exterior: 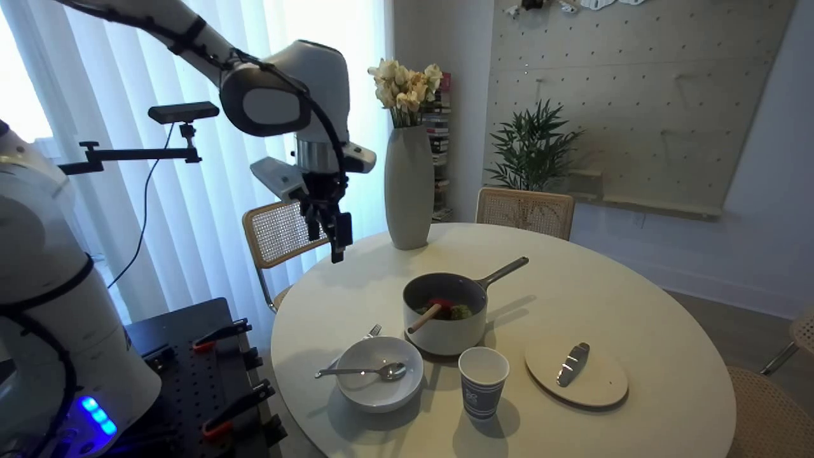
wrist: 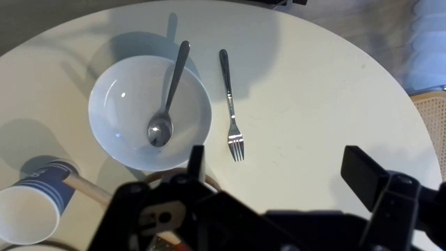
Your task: Place the fork in the white bowl
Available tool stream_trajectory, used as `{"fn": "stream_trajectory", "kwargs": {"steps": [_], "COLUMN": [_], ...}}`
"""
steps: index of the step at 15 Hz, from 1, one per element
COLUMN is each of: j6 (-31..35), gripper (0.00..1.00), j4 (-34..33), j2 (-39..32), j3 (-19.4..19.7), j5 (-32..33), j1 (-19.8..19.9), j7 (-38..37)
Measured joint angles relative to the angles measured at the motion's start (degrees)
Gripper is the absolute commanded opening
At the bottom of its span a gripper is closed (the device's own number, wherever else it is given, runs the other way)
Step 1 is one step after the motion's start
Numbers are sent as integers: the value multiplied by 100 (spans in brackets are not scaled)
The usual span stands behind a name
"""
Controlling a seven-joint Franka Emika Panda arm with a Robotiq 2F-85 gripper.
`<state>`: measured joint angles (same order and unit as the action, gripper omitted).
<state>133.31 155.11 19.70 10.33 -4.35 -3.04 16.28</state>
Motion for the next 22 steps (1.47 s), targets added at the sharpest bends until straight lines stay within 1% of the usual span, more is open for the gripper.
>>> {"fn": "stream_trajectory", "kwargs": {"steps": [3,6,10,12,15,20,22], "j6": [116,131,145,293,772,2070,2462], "gripper": [100,100,100,100,100,100,100], "j4": [-311,-658,-960,-989,-929,-471,-297], "j2": [-801,-1471,-2099,-2313,-2523,-2671,-2735], "j3": [-48,-204,-477,-618,-778,-990,-1098], "j5": [-256,-411,-421,-417,-414,-432,-458], "j1": [-100,-103,-61,-29,24,160,231], "j7": [379,638,723,722,721,722,722]}}
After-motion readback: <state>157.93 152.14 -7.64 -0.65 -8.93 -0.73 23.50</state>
